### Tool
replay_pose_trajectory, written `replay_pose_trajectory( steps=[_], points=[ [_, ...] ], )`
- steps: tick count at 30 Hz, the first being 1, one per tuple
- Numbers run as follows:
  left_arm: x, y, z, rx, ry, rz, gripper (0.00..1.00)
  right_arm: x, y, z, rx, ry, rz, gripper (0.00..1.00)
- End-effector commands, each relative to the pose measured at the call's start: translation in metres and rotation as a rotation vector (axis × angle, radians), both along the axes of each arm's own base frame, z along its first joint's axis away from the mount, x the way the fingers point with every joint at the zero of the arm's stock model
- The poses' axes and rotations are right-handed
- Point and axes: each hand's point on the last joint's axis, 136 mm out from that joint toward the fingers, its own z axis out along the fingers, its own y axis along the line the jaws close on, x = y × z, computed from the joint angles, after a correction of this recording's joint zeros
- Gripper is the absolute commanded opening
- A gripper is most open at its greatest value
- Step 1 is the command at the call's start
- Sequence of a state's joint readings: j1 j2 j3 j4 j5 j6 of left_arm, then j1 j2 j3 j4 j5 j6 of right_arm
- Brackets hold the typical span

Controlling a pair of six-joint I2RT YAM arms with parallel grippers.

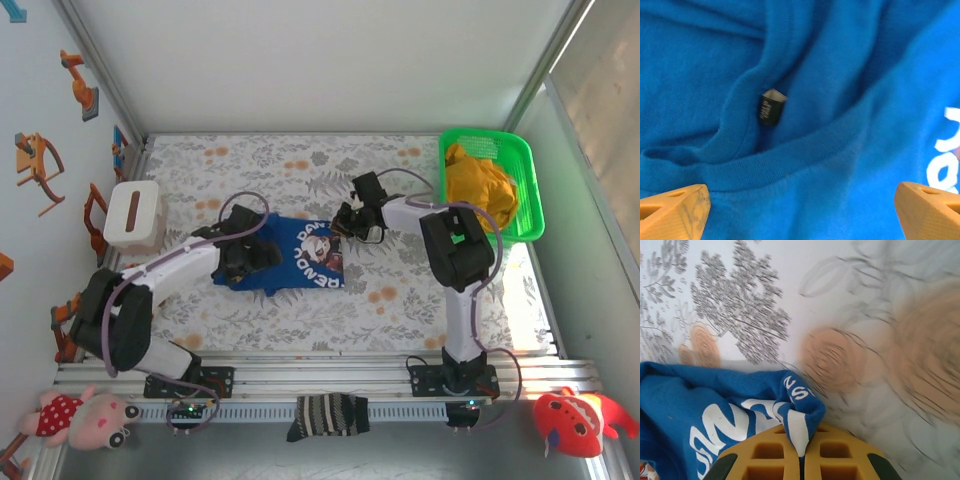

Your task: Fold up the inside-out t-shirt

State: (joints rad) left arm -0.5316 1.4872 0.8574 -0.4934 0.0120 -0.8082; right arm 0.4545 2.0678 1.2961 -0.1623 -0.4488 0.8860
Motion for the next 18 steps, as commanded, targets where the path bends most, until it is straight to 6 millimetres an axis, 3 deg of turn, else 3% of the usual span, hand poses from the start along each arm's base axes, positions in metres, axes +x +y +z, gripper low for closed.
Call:
replay_pose_trajectory(
  steps=[1, 5, 10, 13, 17, 18],
  points=[
    [0.023, -0.010, -0.007, -0.008, 0.002, 0.008, 0.94, -0.005, -0.034, 0.005, -0.084, -0.018, -0.096, 0.00],
    [0.051, -0.024, -0.020, 0.029, 0.018, -0.057, 0.94, -0.027, -0.058, 0.011, -0.141, -0.031, -0.148, 0.00],
    [0.094, -0.049, -0.022, 0.029, -0.026, -0.171, 0.93, -0.077, -0.078, -0.006, -0.176, 0.004, -0.205, 0.00],
    [0.116, -0.068, -0.022, 0.002, -0.039, -0.245, 0.93, -0.108, -0.070, -0.015, -0.179, 0.019, -0.181, 0.00],
    [0.144, -0.085, -0.011, -0.014, -0.081, -0.340, 0.93, -0.152, -0.042, -0.014, -0.190, 0.017, -0.090, 0.00],
    [0.150, -0.087, -0.006, -0.012, -0.096, -0.362, 0.93, -0.158, -0.036, -0.008, -0.190, 0.009, -0.066, 0.13]
  ],
)
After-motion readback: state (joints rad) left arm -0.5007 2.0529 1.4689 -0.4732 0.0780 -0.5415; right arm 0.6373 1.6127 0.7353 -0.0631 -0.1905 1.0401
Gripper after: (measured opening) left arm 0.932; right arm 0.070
